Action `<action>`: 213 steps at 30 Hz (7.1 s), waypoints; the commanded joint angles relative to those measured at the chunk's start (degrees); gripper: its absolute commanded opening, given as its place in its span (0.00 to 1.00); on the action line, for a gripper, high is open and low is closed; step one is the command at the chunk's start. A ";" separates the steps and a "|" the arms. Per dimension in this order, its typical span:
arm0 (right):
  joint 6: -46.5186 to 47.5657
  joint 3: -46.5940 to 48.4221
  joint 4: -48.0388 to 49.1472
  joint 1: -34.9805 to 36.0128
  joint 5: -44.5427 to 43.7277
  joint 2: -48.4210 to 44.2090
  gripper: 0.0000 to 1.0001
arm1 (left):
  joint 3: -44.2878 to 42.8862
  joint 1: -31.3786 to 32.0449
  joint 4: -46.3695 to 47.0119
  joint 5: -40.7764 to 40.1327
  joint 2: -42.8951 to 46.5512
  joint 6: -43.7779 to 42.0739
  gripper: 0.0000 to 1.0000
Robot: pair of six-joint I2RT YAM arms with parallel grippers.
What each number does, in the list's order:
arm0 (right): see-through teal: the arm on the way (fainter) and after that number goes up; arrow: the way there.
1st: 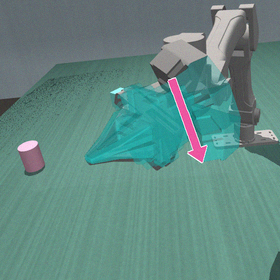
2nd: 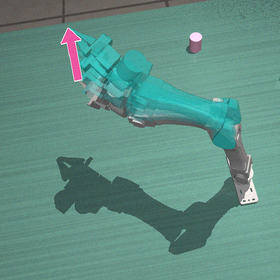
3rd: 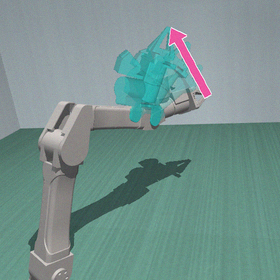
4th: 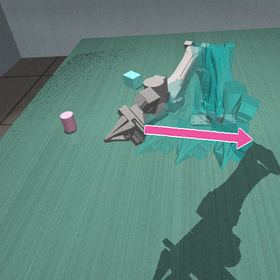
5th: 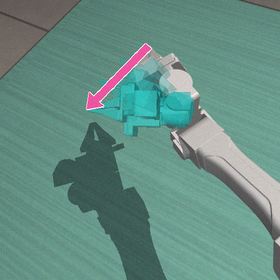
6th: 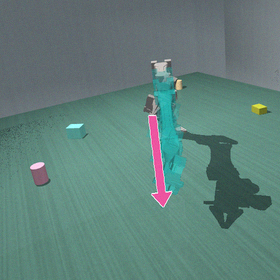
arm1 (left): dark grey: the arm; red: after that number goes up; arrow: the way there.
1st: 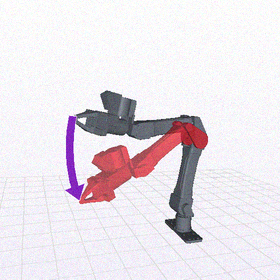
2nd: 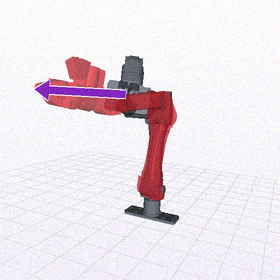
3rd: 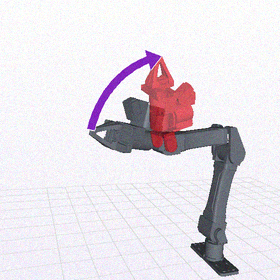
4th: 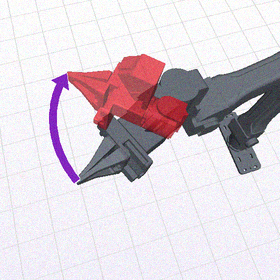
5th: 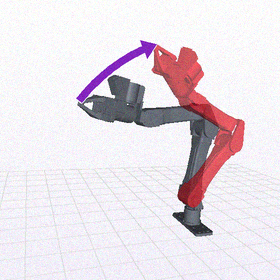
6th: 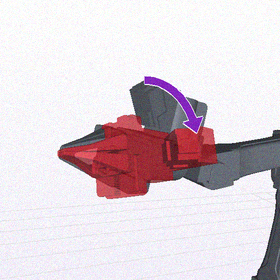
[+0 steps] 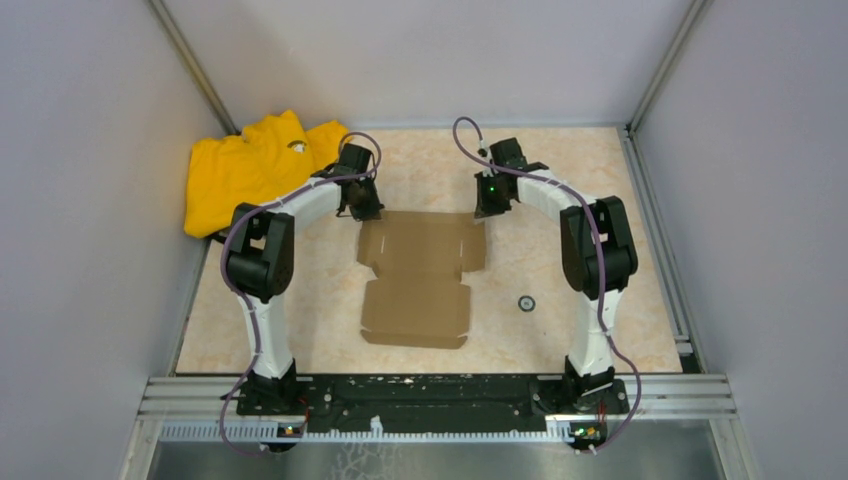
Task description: Fold the paper box
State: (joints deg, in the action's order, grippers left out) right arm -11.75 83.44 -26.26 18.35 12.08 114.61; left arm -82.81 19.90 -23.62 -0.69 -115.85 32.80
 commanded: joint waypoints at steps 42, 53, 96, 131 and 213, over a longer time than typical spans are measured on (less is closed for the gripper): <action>-1.14 4.05 -2.98 -1.93 -6.43 -3.84 0.07 | -2.89 0.58 -1.26 -1.68 0.53 -1.06 0.00; -0.78 1.38 -1.60 -2.44 -2.50 -2.59 0.06 | -3.50 0.30 -1.54 -1.95 0.44 -1.33 0.00; -0.91 4.28 -3.00 -1.98 -4.03 0.42 0.05 | -3.46 0.31 -0.38 -0.46 -0.41 -0.50 0.00; -1.07 10.52 -4.86 1.72 -0.83 4.81 0.05 | -5.53 0.31 -0.68 -0.01 -2.01 -0.46 0.00; -2.35 9.09 -1.80 7.14 -0.21 10.28 0.05 | -7.50 2.83 -0.54 0.42 -5.85 0.92 0.00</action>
State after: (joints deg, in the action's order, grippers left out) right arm -13.74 94.24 -29.82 24.53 11.79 124.31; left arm -88.49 21.78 -24.43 -0.89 -120.44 32.99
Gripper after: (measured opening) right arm 0.055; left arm 0.005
